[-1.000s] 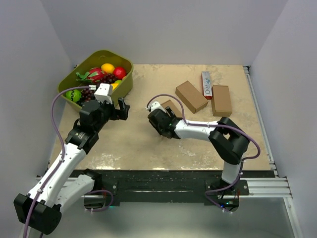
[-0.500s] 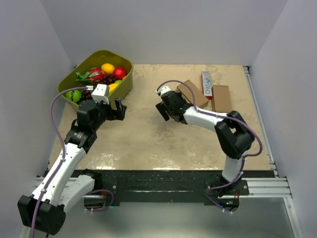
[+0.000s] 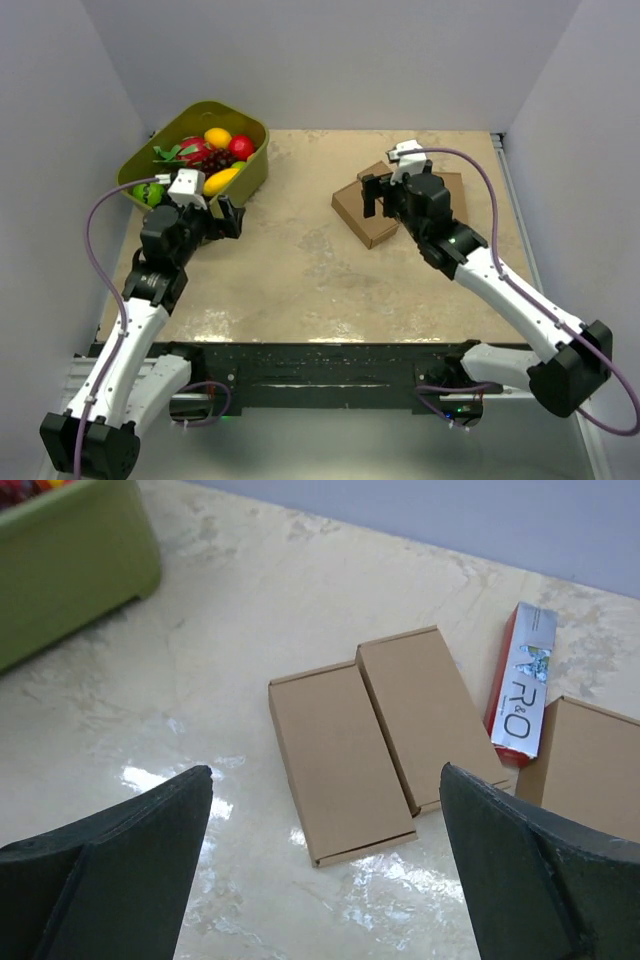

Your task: Fold the paper box

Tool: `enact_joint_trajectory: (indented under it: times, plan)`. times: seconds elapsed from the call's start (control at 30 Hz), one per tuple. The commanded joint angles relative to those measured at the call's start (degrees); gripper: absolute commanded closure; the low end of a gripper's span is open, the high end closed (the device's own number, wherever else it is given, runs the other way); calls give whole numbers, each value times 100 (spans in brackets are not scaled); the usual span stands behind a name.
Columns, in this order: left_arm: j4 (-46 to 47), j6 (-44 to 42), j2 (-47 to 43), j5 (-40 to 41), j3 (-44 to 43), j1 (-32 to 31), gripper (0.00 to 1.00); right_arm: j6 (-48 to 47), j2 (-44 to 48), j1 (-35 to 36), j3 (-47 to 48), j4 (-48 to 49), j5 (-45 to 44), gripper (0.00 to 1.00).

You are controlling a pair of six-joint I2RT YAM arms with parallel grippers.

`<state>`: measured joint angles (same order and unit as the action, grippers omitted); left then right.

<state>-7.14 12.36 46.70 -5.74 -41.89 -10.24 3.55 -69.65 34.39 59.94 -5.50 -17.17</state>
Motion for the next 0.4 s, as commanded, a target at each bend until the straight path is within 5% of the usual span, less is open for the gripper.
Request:
enact_joint_trajectory:
  times: [0.0, 0.37]
  plan:
    - [353, -164, -275, 248, 49, 40, 0, 391, 477, -116, -307, 31, 311, 1]
    - [388, -146, -495, 495, 146, 40, 0, 480, 716, -275, -536, 49, 407, 1]
